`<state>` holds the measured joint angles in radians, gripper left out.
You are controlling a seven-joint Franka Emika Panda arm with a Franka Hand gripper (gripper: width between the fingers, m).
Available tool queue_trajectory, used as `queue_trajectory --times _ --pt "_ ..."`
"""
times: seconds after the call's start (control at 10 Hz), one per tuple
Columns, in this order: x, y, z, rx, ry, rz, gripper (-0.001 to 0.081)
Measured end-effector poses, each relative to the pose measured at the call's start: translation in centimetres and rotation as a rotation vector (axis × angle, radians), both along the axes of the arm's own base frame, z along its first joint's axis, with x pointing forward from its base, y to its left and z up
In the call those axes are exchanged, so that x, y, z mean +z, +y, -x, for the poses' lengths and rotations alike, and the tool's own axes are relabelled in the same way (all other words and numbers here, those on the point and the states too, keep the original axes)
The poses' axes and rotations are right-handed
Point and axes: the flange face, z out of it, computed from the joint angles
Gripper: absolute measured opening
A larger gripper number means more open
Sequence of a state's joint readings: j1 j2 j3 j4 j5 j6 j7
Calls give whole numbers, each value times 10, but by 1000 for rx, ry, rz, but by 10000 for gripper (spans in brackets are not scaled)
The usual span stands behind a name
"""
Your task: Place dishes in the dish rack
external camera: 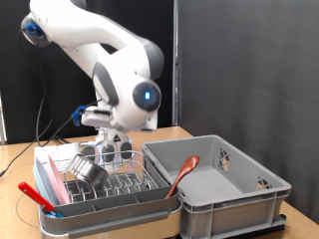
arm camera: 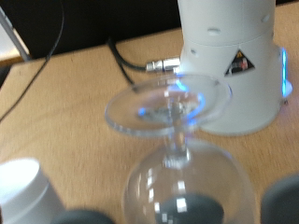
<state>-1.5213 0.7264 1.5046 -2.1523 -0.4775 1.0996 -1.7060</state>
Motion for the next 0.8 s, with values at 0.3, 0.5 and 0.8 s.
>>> queue_trajectory --times 0.3,0.5,0.8 --pt "46 5 -17 23 -178 -7 803" --pt "77 12 -26 39 -274 -39 803" --pt "125 27 -34 -7 -358 -147 803"
